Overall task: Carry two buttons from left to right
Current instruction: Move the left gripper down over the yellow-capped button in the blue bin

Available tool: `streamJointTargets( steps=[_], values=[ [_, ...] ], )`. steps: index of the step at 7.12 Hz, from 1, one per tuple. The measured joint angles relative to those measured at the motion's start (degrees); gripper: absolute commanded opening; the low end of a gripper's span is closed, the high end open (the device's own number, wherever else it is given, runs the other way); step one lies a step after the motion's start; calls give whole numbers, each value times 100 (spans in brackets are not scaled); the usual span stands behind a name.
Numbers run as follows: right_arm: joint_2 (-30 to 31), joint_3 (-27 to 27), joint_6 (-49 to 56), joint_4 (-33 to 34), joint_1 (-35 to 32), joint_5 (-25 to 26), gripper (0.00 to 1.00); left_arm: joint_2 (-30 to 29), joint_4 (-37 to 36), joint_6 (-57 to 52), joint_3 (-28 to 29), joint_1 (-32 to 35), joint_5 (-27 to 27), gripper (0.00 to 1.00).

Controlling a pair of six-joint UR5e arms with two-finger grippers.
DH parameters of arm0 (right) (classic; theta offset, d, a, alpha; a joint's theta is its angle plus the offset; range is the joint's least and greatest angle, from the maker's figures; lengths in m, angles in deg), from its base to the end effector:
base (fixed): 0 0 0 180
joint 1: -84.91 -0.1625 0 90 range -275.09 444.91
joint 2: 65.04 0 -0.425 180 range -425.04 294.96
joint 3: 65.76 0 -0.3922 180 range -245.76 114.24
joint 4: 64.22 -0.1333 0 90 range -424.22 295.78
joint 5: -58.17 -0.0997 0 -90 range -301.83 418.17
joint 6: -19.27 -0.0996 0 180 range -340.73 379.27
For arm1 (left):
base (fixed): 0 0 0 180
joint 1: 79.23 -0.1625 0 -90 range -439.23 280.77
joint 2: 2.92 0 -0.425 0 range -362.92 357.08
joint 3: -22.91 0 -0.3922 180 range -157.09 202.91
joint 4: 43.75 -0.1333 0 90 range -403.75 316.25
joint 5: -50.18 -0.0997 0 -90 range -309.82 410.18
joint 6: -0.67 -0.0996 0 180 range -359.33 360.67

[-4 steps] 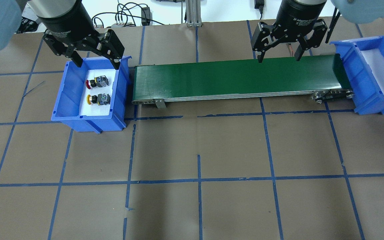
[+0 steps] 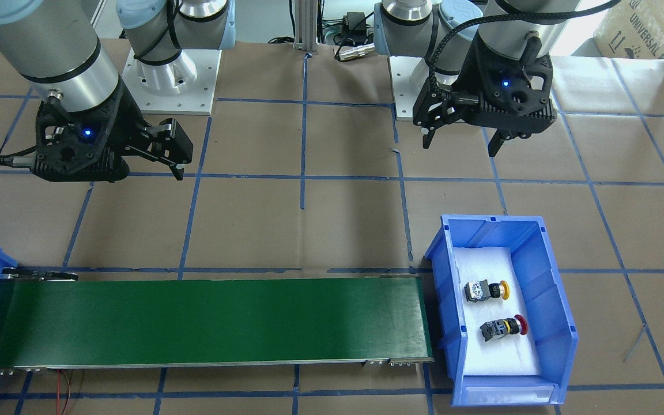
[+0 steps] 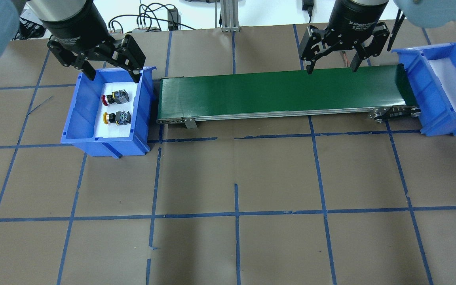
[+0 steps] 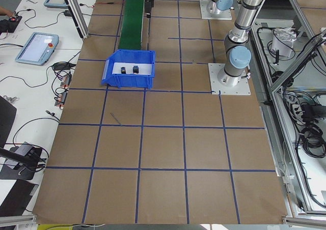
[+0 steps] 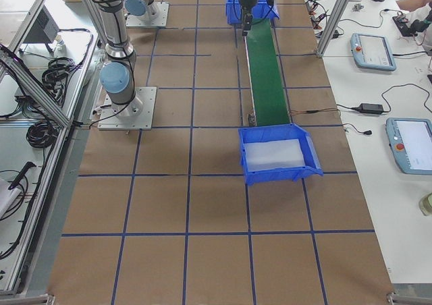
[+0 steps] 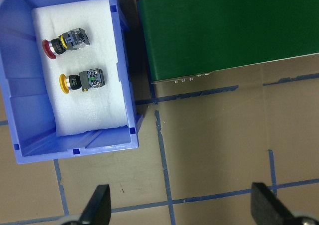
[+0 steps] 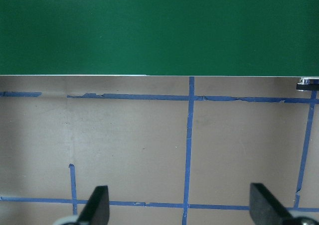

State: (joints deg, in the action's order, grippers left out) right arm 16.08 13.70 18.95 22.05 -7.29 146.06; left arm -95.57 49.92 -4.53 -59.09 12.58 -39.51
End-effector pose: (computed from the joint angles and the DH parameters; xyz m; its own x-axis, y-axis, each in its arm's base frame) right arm 0.1581 -0.5480 0.4907 -0.9988 -0.0315 -0.0366 -0.0328 0.9988 0.0363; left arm -0.1500 -0.5082 0.5270 -0.9925 0.1222 0.0027 0.1220 0.9921 -0.0297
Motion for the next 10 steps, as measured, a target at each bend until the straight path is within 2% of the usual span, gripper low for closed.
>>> streamJointTargets(
  steps=[2, 3, 7, 10],
  values=[
    [0, 0, -2, 0, 0, 0, 100, -21, 57, -326, 4, -221, 27, 100],
    [0, 0, -2, -1, 0, -1, 100, -192, -45, -951, 27, -358, 44, 100],
    [2, 0, -48, -7, -5, -6, 100, -1214, -726, -4992, -184, -919, 4, 99],
    [0, 0, -55, -11, -9, -5, 100, -1738, -1520, -7051, -610, -1158, -21, 99]
  ],
)
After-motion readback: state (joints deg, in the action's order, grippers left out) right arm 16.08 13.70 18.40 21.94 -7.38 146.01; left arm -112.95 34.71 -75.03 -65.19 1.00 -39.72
